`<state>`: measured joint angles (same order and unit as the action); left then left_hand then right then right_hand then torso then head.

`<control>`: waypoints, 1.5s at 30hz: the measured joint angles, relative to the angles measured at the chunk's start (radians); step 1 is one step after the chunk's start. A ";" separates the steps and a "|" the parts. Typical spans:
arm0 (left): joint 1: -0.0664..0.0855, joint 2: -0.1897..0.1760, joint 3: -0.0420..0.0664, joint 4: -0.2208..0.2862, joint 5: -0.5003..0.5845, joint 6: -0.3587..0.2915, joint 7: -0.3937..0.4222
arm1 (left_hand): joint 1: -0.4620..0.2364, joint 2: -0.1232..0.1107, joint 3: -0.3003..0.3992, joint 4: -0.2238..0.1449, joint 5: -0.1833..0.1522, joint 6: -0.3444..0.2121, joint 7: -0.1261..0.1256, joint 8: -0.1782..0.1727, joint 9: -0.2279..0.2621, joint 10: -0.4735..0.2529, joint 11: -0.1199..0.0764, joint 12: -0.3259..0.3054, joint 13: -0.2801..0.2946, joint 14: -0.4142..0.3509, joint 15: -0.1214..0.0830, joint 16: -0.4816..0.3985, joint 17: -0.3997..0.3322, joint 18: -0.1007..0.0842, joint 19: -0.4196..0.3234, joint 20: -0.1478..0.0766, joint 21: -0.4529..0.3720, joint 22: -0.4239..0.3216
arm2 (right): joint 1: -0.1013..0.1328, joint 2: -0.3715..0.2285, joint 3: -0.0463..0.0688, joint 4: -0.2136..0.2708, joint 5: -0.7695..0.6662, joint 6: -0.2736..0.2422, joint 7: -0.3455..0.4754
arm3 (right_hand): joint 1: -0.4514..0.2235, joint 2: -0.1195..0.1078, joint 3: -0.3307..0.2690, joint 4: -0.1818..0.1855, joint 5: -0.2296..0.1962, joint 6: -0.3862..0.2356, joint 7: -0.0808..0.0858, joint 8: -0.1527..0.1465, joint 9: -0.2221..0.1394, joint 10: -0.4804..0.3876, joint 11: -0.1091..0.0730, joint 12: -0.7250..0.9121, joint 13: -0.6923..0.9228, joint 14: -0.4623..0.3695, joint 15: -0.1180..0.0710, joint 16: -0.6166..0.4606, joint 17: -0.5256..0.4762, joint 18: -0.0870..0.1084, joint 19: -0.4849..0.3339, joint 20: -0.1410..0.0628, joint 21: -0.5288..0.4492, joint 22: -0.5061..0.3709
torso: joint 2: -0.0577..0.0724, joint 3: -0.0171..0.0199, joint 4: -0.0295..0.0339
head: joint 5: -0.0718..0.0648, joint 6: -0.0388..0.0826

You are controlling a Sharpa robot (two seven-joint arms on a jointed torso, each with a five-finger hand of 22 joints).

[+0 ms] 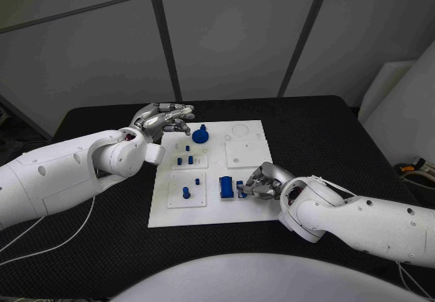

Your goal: Assemble the parts on the task board

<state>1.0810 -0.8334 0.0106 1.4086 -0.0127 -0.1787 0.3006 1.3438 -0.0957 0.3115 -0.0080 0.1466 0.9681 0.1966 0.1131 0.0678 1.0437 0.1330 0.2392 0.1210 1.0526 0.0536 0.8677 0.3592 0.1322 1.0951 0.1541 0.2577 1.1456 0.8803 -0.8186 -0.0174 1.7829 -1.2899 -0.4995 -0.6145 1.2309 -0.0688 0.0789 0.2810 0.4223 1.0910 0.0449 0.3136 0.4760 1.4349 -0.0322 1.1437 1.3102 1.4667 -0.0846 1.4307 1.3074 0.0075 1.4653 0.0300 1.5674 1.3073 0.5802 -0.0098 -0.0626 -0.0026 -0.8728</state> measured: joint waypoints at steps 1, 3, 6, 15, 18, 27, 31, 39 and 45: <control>0.000 0.000 0.000 0.000 0.000 0.000 0.000 | 0.000 0.000 0.000 0.000 0.000 0.000 0.000 0.000 0.000 0.000 0.000 0.000 0.000 0.000 0.000 0.000 0.000 0.000 0.000 0.000 0.000 0.000 | 0.000 0.000 0.000 -0.001 0.000 0.000 0.000 | -0.008 0.003 -0.011 0.003 -0.020 0.000 0.000 0.000 0.001 0.000 0.000 -0.003 0.000 0.000 0.000 0.000 0.000 0.000 0.000 0.000 0.000 0.000 | 0.000 0.0000 0.0000 | 0.000 0.000; 0.000 0.000 0.000 0.000 0.000 0.000 0.000 | 0.000 0.000 0.000 0.000 0.000 0.000 0.000 0.000 0.000 0.000 0.000 0.000 0.000 0.000 0.000 0.000 0.000 0.000 0.000 0.000 0.000 0.000 | -0.001 -0.001 0.000 -0.003 0.000 0.000 0.002 | -0.019 0.004 -0.028 0.006 -0.058 0.000 0.000 0.000 0.003 -0.001 0.000 -0.003 0.000 0.000 0.000 0.000 0.000 0.000 0.000 0.000 0.000 0.000 | 0.000 0.0000 0.0000 | 0.000 0.000; 0.000 0.000 0.000 0.000 0.000 0.000 0.000 | 0.000 0.000 0.000 0.000 0.000 0.000 0.000 0.000 0.000 0.000 0.000 0.000 0.000 0.000 0.000 0.000 0.000 0.000 0.000 0.000 0.000 0.000 | -0.001 -0.002 0.000 -0.005 0.000 0.000 0.003 | -0.030 0.015 -0.051 0.008 -0.098 0.000 0.000 0.000 0.005 -0.004 0.004 -0.003 0.000 0.000 0.000 0.000 0.000 0.000 0.000 0.000 0.000 0.000 | 0.000 0.0000 0.0000 | 0.000 0.000; 0.000 0.001 0.000 -0.002 0.000 0.001 0.000 | 0.000 0.000 0.000 0.000 0.000 0.000 0.000 0.000 0.000 0.000 0.000 0.000 0.000 0.000 0.000 0.000 0.000 0.000 0.000 0.000 0.000 0.000 | -0.001 -0.007 -0.001 -0.005 0.000 0.000 0.011 | -0.039 0.016 -0.087 0.005 -0.130 0.000 0.000 0.000 0.008 -0.004 0.004 -0.003 0.000 0.000 0.000 0.000 0.000 0.000 0.000 0.000 0.000 0.000 | 0.000 0.0003 0.0000 | 0.000 0.000; 0.000 0.001 0.000 -0.002 0.000 0.002 0.000 | 0.000 0.000 -0.003 -0.003 0.000 -0.003 0.003 0.000 0.000 0.000 0.000 0.000 0.000 0.000 0.000 0.000 -0.001 0.000 0.000 0.000 0.000 -0.001 | -0.001 -0.013 -0.001 -0.006 0.000 -0.001 0.017 | -0.039 0.016 -0.093 0.004 -0.138 0.000 0.000 0.000 0.009 -0.004 0.004 -0.003 0.000 0.000 0.000 0.000 0.001 0.000 0.000 0.000 0.000 0.000 | -0.001 0.0008 -0.0001 | 0.000 0.000; 0.000 0.001 0.000 -0.003 0.000 0.004 0.000 | 0.000 0.000 -0.003 -0.003 0.000 -0.003 0.003 0.000 0.000 0.000 0.000 0.000 0.000 0.000 0.000 0.000 -0.001 0.000 0.000 0.000 0.000 -0.001 | -0.001 -0.040 -0.001 -0.004 0.001 0.000 0.048 | 0.007 0.008 -0.125 -0.018 -0.197 -0.007 0.007 0.000 0.013 -0.008 0.008 -0.023 0.000 0.000 0.000 -0.002 0.001 0.000 0.000 0.000 0.000 0.000 | -0.001 0.0005 -0.0004 | -0.001 0.000; 0.000 0.000 0.000 -0.004 0.000 0.005 0.000 | 0.000 0.000 -0.003 -0.003 0.000 -0.003 0.003 0.000 0.000 0.000 0.000 0.000 0.000 0.000 0.000 0.000 -0.001 0.000 0.000 0.000 0.000 -0.001 | -0.001 -0.051 -0.001 0.002 0.002 0.002 0.067 | 0.011 0.009 -0.146 -0.008 -0.241 -0.007 0.007 0.000 0.014 -0.011 0.011 -0.023 0.000 0.000 0.000 -0.004 0.001 0.000 0.000 0.000 0.000 0.000 | 0.000 0.0003 -0.0004 | -0.001 0.000; 0.000 0.000 0.000 -0.006 0.000 0.005 0.000 | 0.000 0.000 -0.003 -0.003 0.000 -0.003 0.003 0.000 0.000 0.000 0.000 0.000 0.000 0.000 0.000 0.000 -0.001 0.000 0.000 0.000 0.000 -0.001 | 0.000 -0.063 -0.001 0.004 0.005 0.011 0.103 | 0.003 0.017 -0.175 0.002 -0.300 -0.007 0.007 0.000 0.015 -0.011 0.011 -0.023 0.000 0.000 0.000 -0.004 0.001 0.000 0.000 0.000 0.000 0.000 | 0.000 -0.0001 -0.0003 | -0.002 0.000; 0.000 -0.001 0.000 -0.006 0.000 0.006 0.000 | 0.000 0.000 -0.003 -0.003 0.000 -0.003 0.003 0.000 0.000 0.000 0.000 0.000 0.000 0.000 0.000 0.000 -0.001 0.000 0.000 0.000 0.000 -0.001 | 0.000 -0.065 -0.001 0.003 0.006 0.028 0.118 | 0.025 0.026 -0.185 -0.007 -0.305 -0.007 0.007 0.000 0.018 -0.011 0.011 -0.023 0.000 0.000 0.000 -0.004 0.000 0.000 0.000 0.000 0.000 0.000 | 0.000 -0.0003 0.0007 | -0.002 0.000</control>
<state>1.0809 -0.8346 0.0106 1.4030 -0.0127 -0.1728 0.3006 1.3438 -0.0958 0.3088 -0.0110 0.1466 0.9647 0.2000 0.1131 0.0678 1.0438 0.1329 0.2392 0.1210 1.0526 0.0536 0.8676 0.3586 0.1322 1.0951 0.1541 0.2577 1.1450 0.8799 -0.8831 -0.0186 1.7858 -1.2835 -0.4719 -0.4961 1.2554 -0.0429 -0.1061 0.2735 0.1171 1.0838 0.0521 0.3134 0.4943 1.4236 -0.0213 1.1208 1.3101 1.4668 -0.0843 1.4265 1.3078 0.0075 1.4653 0.0301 1.5674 1.3073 0.5800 -0.0101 -0.0619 -0.0043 -0.8727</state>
